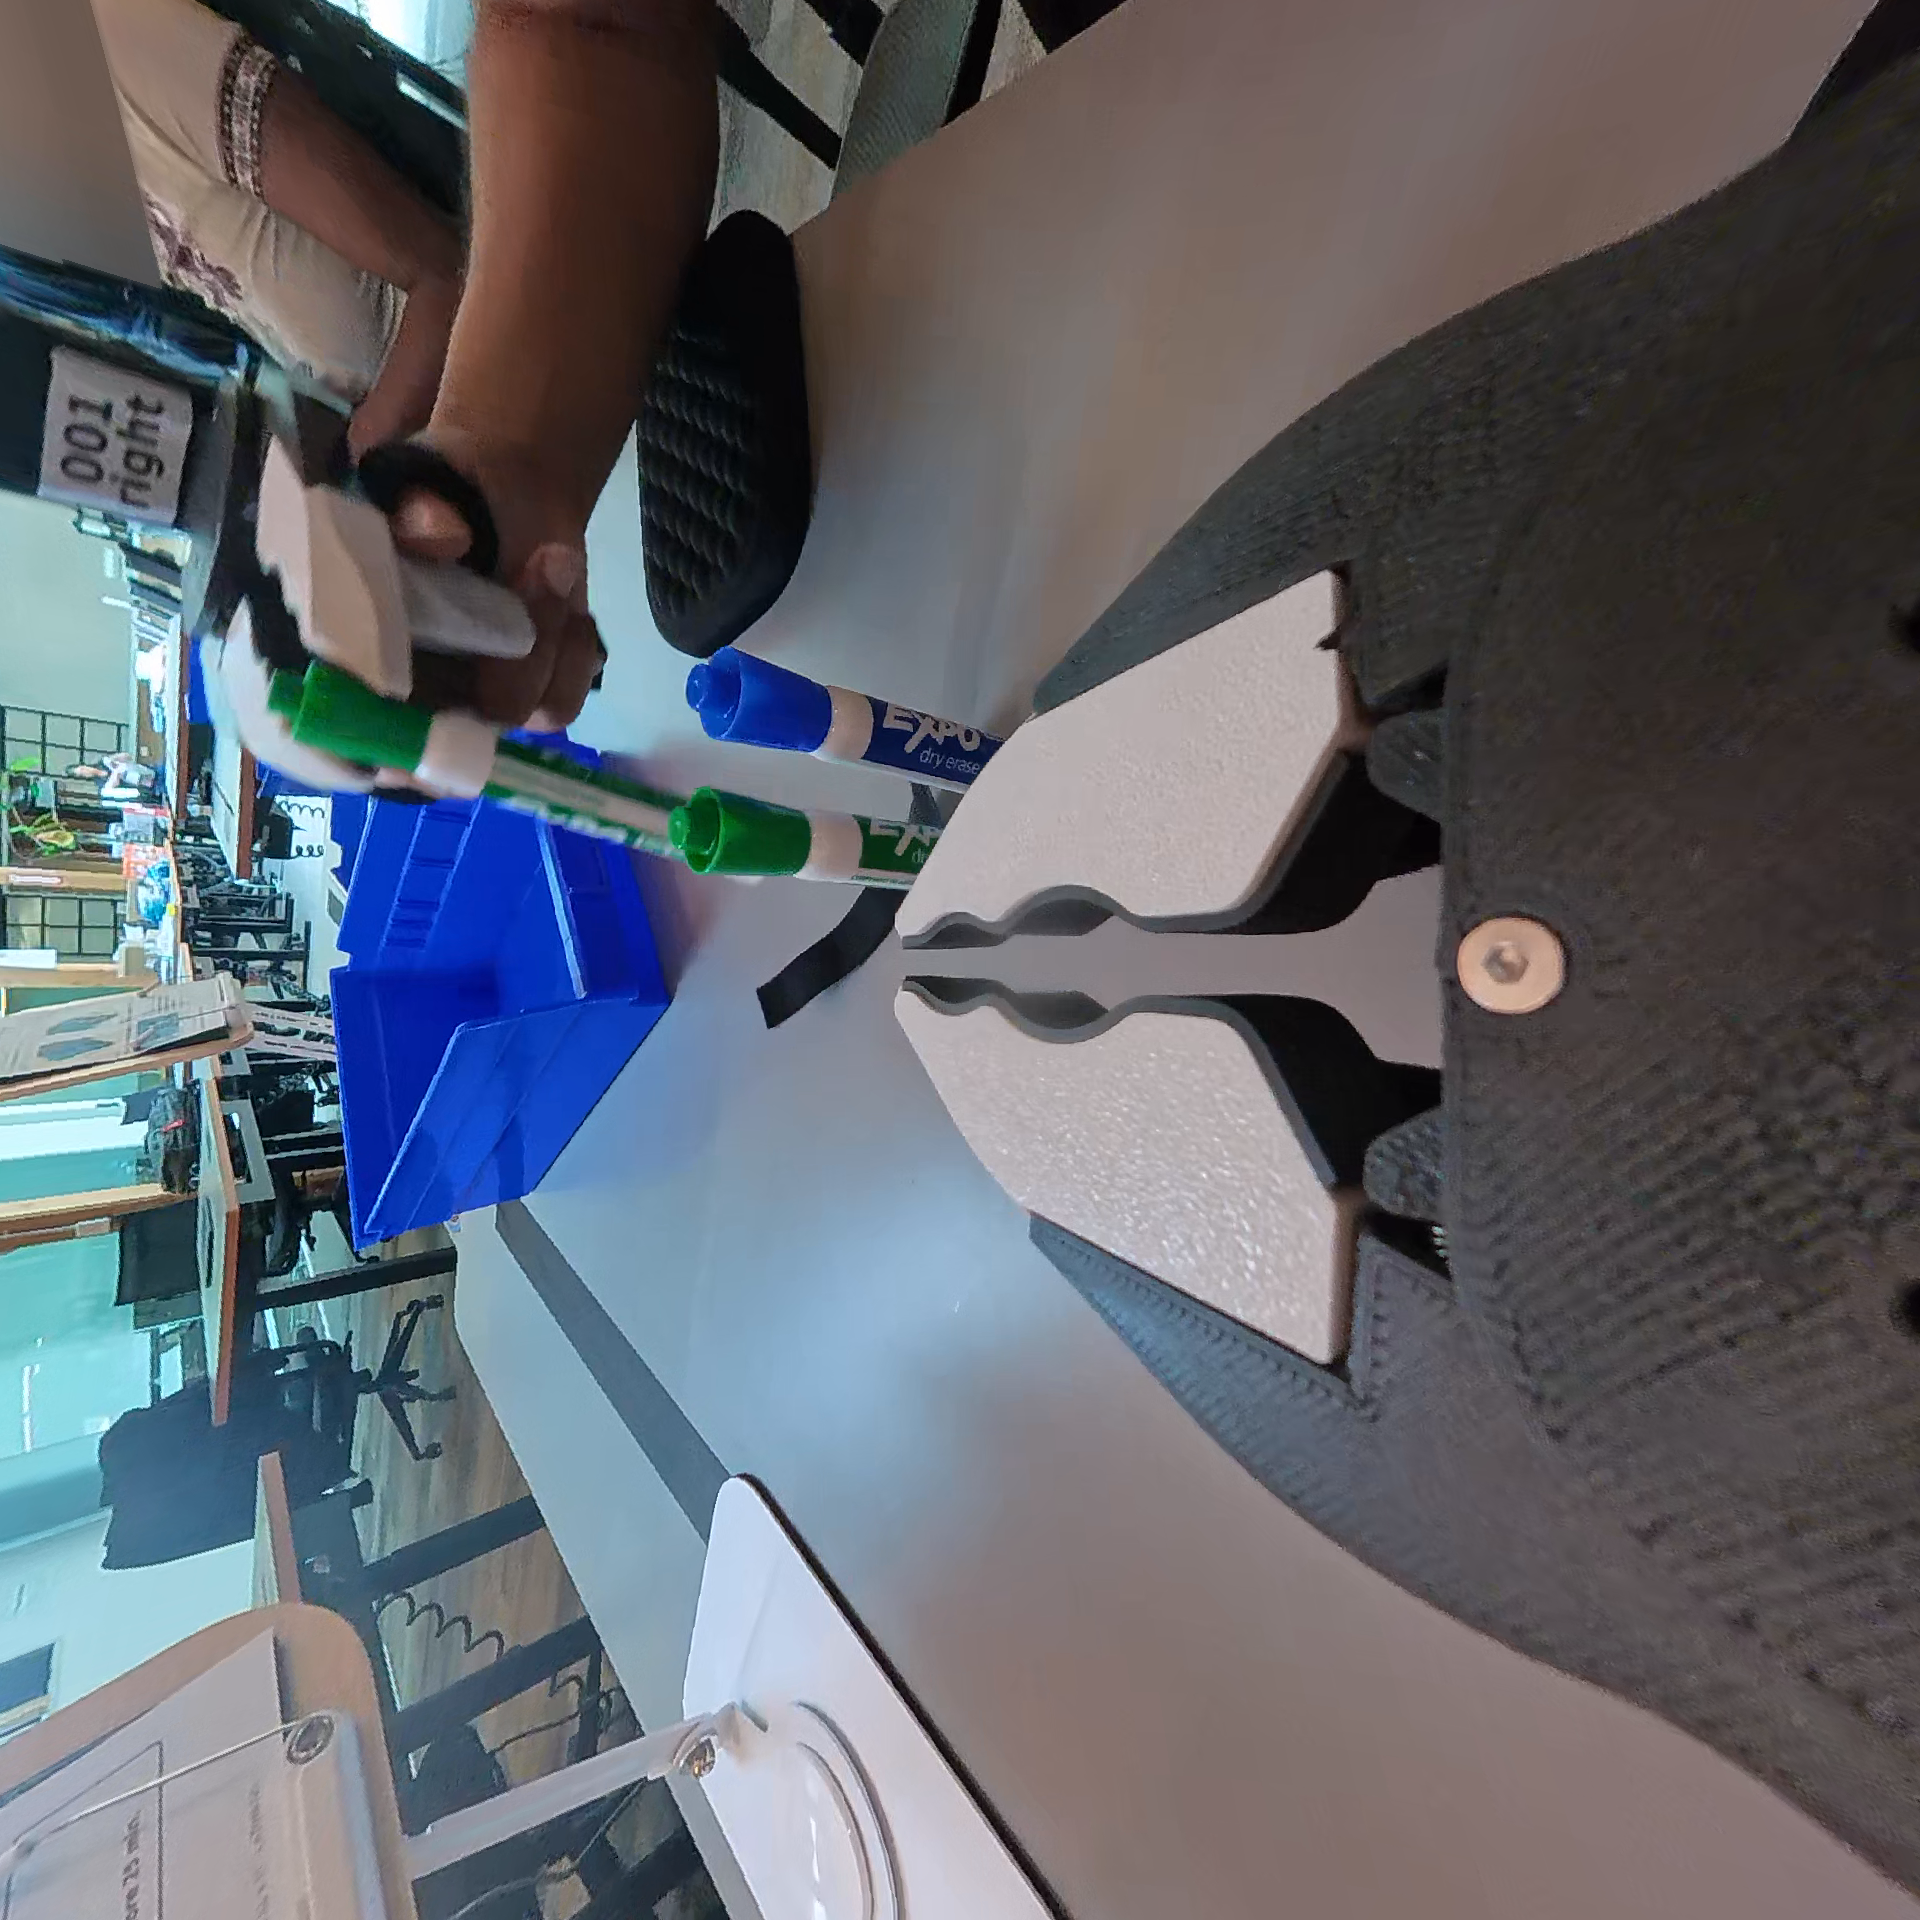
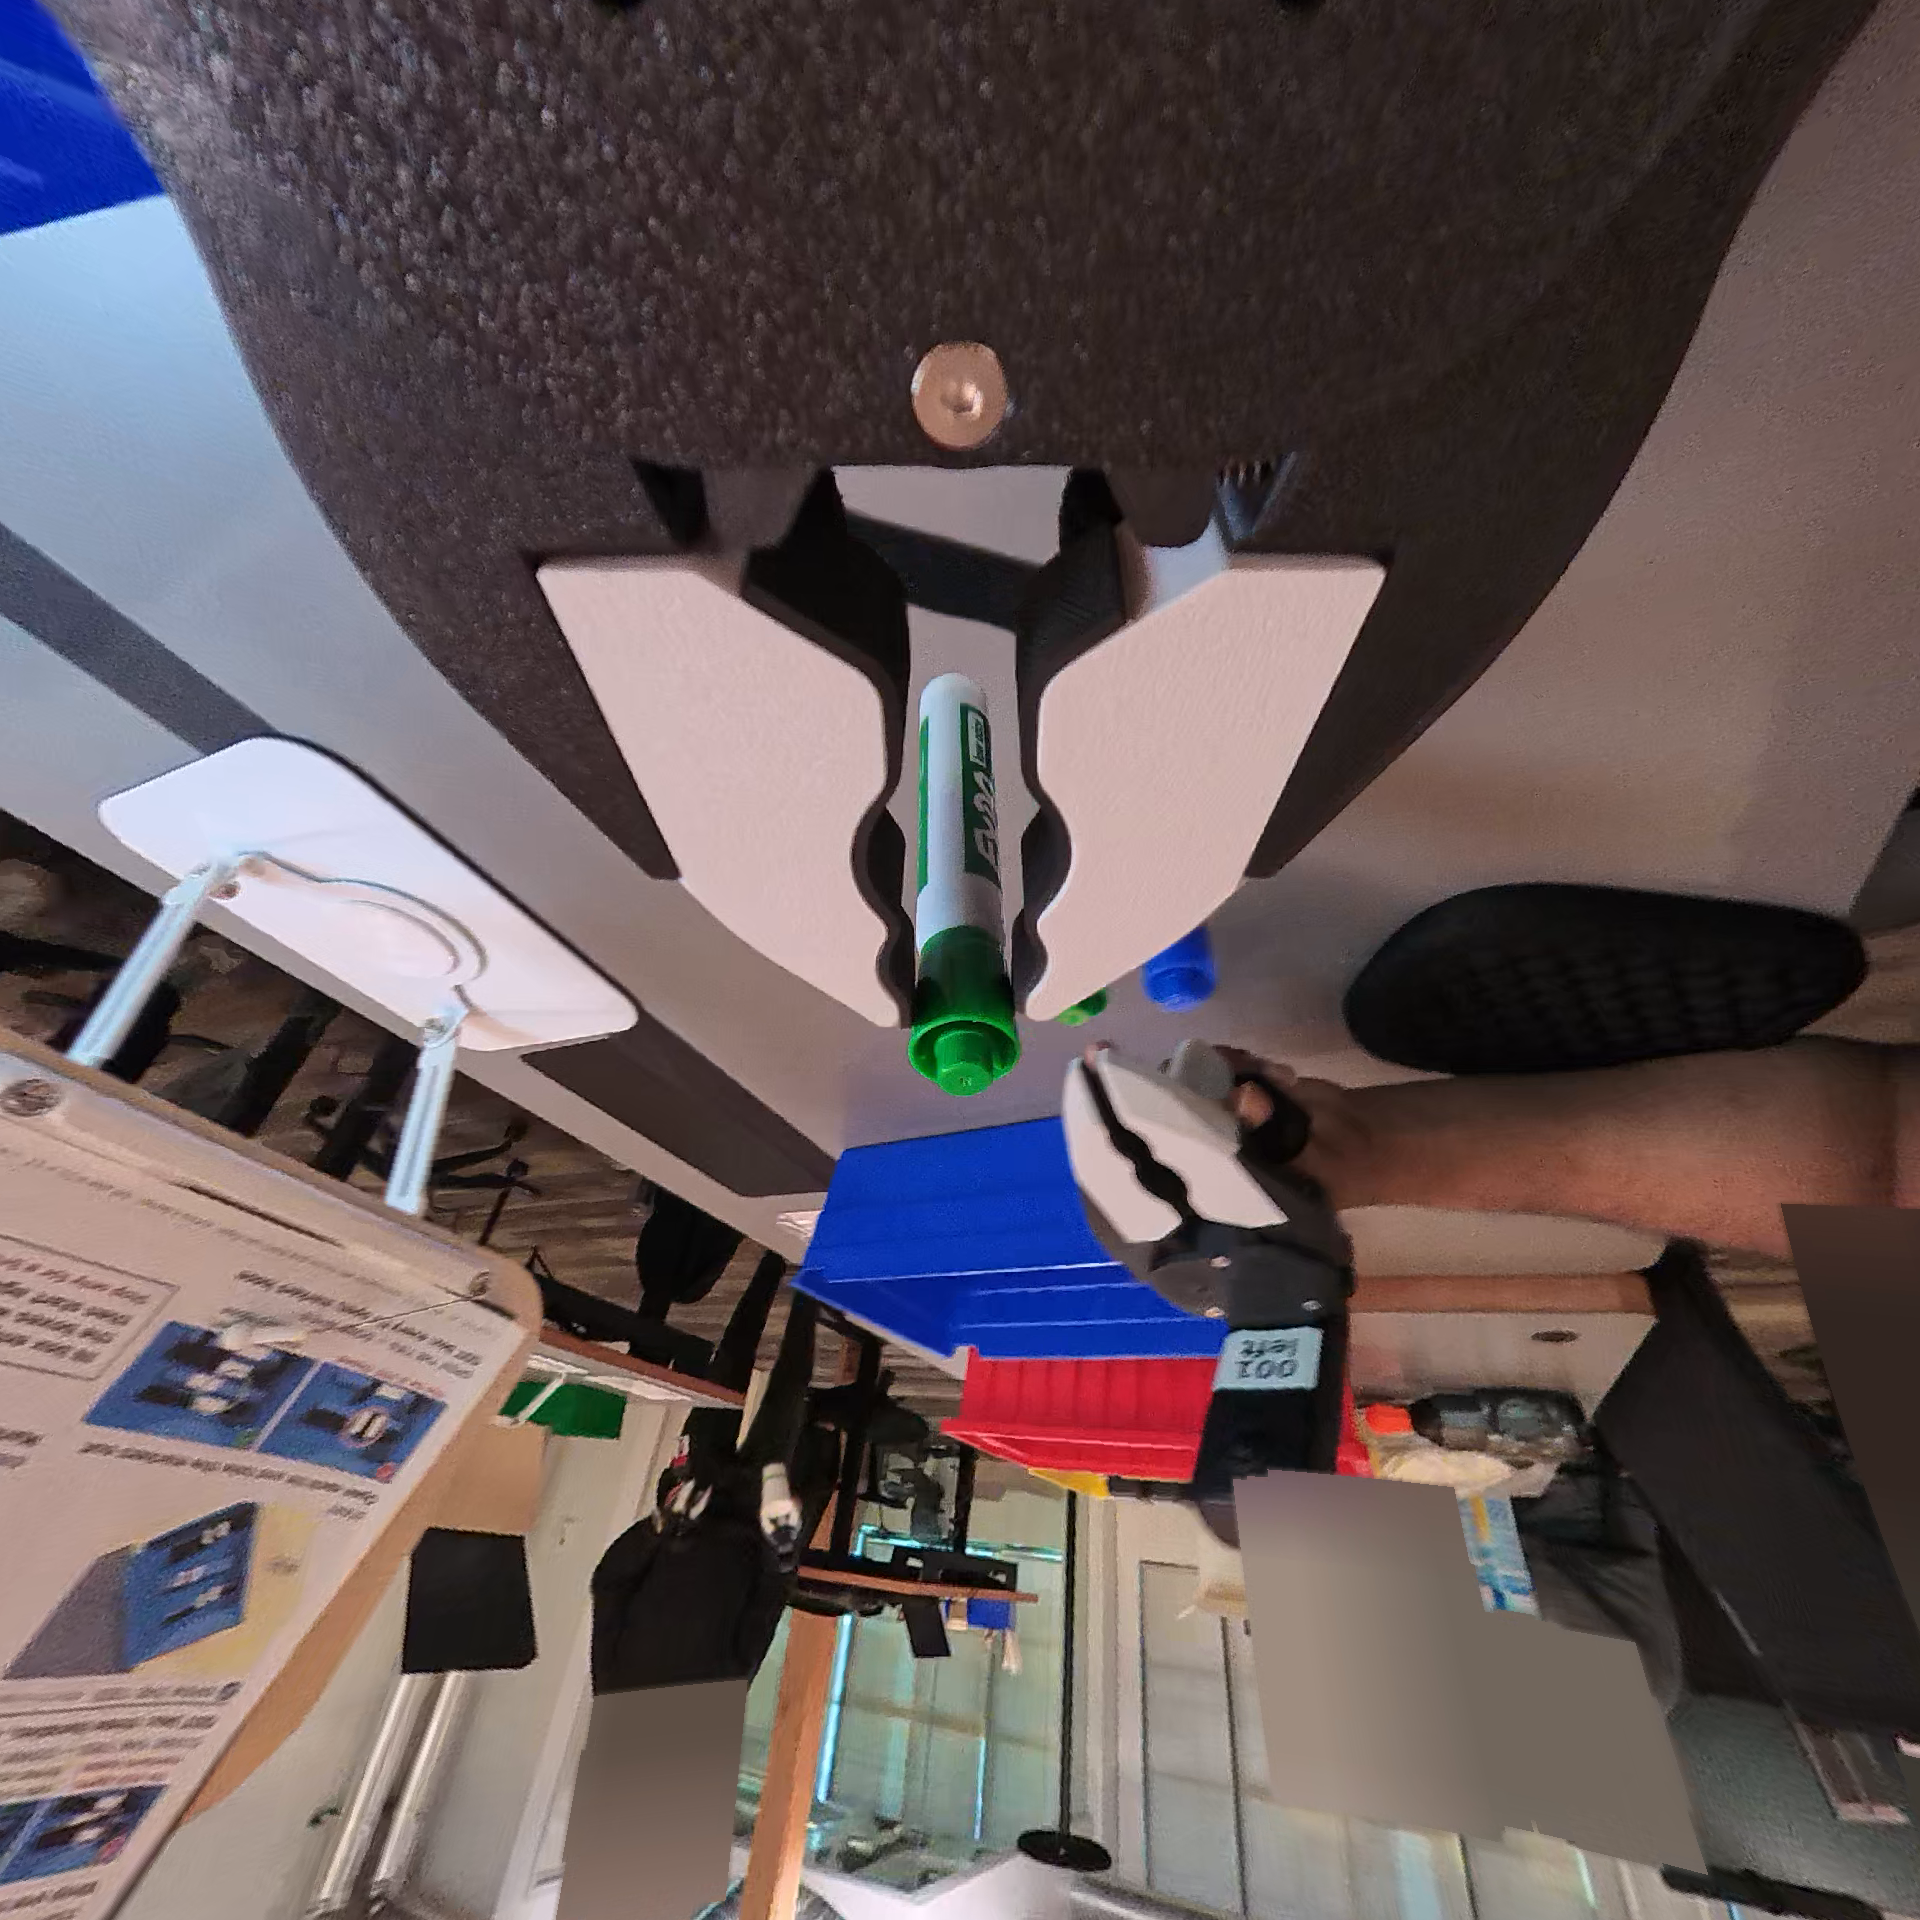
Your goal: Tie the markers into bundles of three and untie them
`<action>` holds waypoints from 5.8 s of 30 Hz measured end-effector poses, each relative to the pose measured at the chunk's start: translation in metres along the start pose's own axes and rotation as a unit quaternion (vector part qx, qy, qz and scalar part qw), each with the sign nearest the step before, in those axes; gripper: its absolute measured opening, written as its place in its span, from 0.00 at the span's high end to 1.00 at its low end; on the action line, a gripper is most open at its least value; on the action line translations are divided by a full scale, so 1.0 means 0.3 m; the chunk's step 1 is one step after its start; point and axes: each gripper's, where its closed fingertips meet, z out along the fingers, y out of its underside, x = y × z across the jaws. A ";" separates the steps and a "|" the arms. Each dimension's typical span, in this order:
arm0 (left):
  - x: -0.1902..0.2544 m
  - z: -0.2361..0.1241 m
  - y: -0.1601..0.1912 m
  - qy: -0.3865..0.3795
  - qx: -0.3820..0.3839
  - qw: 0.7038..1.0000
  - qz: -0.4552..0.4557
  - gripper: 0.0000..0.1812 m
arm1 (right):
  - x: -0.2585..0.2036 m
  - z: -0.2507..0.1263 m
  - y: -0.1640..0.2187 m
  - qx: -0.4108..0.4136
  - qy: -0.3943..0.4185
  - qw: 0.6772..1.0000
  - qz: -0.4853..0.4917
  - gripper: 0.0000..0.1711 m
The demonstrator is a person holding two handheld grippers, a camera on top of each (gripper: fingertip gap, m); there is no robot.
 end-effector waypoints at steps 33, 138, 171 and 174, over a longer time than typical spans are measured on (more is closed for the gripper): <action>-0.072 0.000 -0.014 -0.090 0.015 0.996 0.017 1.00 | 0.404 0.148 0.237 -0.024 0.155 0.987 0.034 0.90; 0.176 0.330 0.116 0.138 -0.084 0.986 0.043 0.60 | 0.143 0.032 0.093 -0.042 0.054 0.998 -0.008 0.90; 0.174 0.332 0.114 0.145 -0.082 0.985 0.046 0.73 | 0.035 0.063 0.157 -0.094 -0.042 0.995 -0.015 0.90; 0.182 0.330 0.114 0.159 -0.083 0.983 0.044 0.69 | 0.036 0.065 0.170 -0.101 -0.042 0.994 -0.014 0.90</action>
